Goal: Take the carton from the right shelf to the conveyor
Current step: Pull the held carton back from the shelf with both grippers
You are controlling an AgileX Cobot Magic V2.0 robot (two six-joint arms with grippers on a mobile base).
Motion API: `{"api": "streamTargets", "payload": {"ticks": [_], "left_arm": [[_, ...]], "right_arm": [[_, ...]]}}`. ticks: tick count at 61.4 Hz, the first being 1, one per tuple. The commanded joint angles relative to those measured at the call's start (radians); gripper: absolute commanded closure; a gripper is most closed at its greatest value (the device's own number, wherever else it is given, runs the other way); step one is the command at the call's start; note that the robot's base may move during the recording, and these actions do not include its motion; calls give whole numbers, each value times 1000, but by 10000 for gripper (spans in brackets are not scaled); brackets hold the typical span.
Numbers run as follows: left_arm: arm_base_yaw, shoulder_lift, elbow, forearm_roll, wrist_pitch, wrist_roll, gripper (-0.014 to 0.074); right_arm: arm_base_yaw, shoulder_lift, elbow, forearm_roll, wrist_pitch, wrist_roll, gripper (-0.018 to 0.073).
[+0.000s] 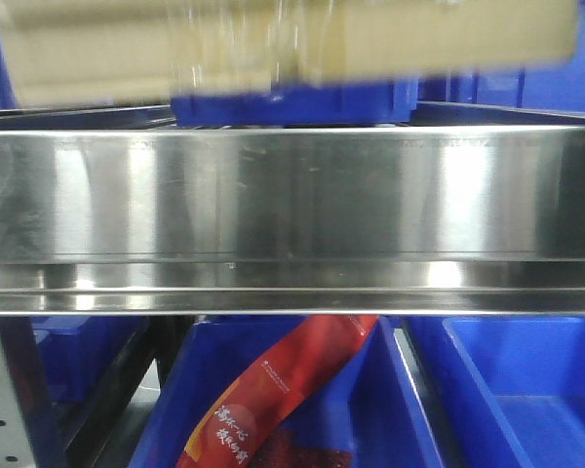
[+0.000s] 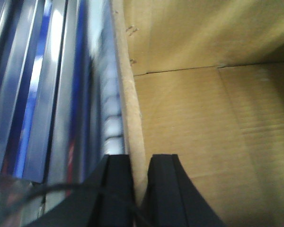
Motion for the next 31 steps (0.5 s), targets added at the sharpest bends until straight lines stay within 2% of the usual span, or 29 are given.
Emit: {"api": "streamTargets", "payload": {"ticks": [1, 7, 15, 31], "left_arm": [[-27, -57, -3, 19, -15, 3, 608], [-74, -102, 27, 45, -15, 3, 613], [-136, -179, 145, 70, -15, -14, 613], [-154, -314, 379, 56, -15, -51, 613]], "right_arm": [[-1, -70, 4, 10, 5, -20, 619], [-1, -142, 76, 10, 5, -20, 619], [-1, -252, 232, 10, -4, -18, 619], [-1, -425, 460, 85, -99, -14, 619]]}}
